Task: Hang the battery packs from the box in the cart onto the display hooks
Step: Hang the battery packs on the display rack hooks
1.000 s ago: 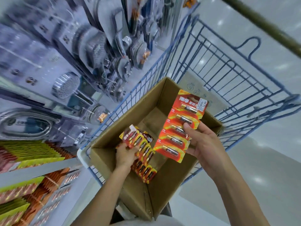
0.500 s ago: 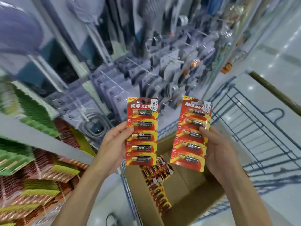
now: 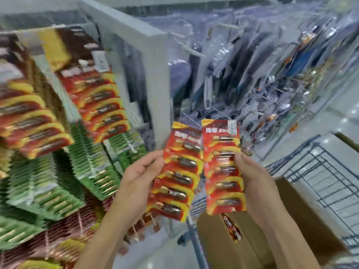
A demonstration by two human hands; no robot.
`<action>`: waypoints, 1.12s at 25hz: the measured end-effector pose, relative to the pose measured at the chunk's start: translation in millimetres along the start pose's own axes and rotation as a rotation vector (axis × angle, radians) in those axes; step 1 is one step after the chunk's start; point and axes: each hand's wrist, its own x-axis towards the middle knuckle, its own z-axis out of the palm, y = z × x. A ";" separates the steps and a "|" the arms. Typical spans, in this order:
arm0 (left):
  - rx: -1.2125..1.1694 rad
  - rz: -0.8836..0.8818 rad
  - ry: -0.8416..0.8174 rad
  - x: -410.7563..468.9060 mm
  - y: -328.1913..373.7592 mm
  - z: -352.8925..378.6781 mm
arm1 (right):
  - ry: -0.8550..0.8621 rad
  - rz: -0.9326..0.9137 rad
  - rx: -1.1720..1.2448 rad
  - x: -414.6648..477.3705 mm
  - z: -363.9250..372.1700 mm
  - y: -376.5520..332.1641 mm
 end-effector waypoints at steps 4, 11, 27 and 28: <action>0.079 0.031 -0.081 -25.8 24.0 -35.5 | 0.008 -0.038 0.124 -33.2 48.3 8.9; 0.091 0.053 -0.021 -74.8 52.6 -80.7 | 0.128 -0.163 0.053 -87.0 95.7 17.2; -0.215 0.205 0.674 -183.1 88.6 -152.1 | -0.249 0.109 -0.037 -44.1 218.6 61.2; -0.235 0.224 0.707 -189.0 88.5 -151.9 | -0.279 0.127 -0.028 -40.7 222.8 64.1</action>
